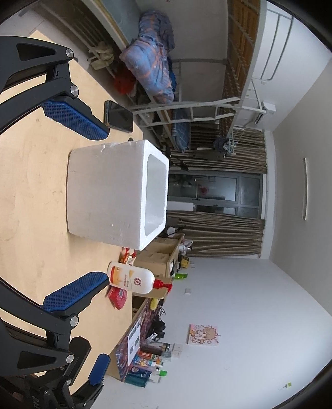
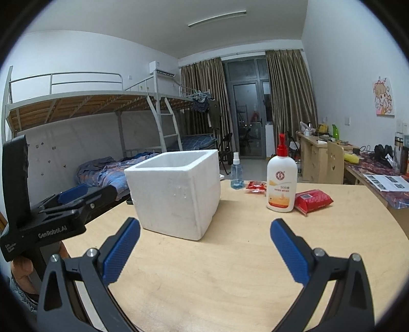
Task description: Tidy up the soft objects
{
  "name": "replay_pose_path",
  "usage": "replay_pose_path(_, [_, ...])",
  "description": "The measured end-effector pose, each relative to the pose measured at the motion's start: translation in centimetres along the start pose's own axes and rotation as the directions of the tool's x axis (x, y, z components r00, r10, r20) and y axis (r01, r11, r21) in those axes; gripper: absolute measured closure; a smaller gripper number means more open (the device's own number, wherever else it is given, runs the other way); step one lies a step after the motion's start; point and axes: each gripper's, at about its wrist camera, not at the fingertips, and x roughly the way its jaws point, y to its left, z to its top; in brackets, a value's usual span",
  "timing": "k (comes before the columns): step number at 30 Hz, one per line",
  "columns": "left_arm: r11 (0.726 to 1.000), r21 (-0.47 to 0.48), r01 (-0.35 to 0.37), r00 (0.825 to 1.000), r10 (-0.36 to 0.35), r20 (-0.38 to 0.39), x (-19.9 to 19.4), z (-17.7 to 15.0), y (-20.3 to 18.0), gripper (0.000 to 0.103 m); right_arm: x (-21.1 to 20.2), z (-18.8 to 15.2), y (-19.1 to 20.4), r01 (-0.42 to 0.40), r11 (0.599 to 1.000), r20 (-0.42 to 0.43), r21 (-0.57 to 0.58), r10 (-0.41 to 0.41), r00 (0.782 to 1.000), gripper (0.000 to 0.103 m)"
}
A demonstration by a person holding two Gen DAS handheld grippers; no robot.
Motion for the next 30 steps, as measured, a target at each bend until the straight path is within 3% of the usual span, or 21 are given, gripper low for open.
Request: replay_pose_path(30, [1.000,0.014,-0.001,1.000,0.001,-0.006,0.00,-0.34,-0.14,0.000,0.41,-0.04,0.02,0.003,1.000,-0.025,-0.001,-0.003,1.000,0.000])
